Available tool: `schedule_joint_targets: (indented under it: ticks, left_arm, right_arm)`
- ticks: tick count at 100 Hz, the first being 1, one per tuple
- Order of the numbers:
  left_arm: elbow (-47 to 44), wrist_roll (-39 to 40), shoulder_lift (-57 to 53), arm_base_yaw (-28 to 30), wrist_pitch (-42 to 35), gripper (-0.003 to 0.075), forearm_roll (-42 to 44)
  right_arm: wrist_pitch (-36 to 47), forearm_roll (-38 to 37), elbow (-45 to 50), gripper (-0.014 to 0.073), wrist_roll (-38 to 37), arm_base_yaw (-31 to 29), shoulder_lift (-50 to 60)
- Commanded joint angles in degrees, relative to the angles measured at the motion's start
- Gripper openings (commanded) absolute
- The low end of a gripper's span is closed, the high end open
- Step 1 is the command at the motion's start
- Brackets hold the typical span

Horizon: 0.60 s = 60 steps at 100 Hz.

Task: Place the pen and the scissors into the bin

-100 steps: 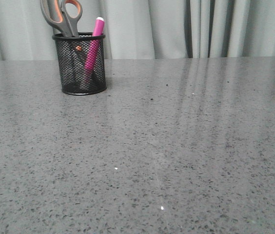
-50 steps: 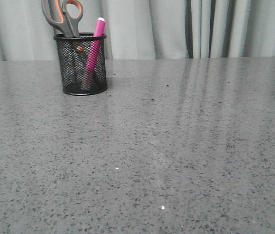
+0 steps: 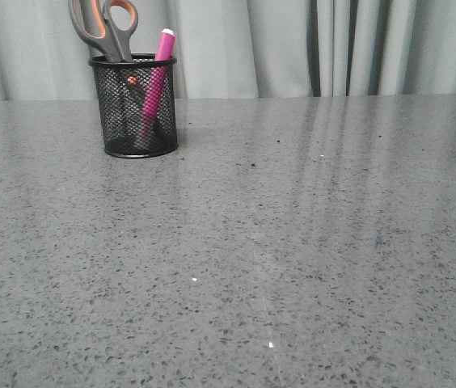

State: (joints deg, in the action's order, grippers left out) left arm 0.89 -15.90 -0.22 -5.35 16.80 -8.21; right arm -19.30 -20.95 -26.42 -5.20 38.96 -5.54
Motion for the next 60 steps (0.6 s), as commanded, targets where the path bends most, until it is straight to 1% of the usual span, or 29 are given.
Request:
schedule_joint_targets:
  ticks: [1,17,25,41,60]
  left_arm:
    - [0.3,3.3,-1.9,0.3,2.0,-0.0019,2.6]
    - [-3.5,3.3,-1.8,0.4,1.8,-0.0019,9.7]
    - [-3.5,3.3,-1.8,0.5,0.3,-0.0019,9.3]
    - [-3.5,3.3,-1.8,0.5,0.6,-0.0019,6.5]
    - [-3.5,3.3,-1.8,0.5,0.6,-0.0019,6.4]
  right_arm:
    - [4.0,-0.9,-1.3,-0.0069,0.1,-0.1,-0.9]
    - [4.1,-0.9,-1.3,-0.0070,0.1,-0.1,-0.9]
    - [4.1,-0.9,-1.3,-0.0069,0.1,-0.1,-0.9]
    - [4.1,-0.9,-1.3,-0.0069,0.1,-0.1,-0.9]
    - [4.1,-0.9,-1.3,-0.0069,0.1,-0.1,-0.9]
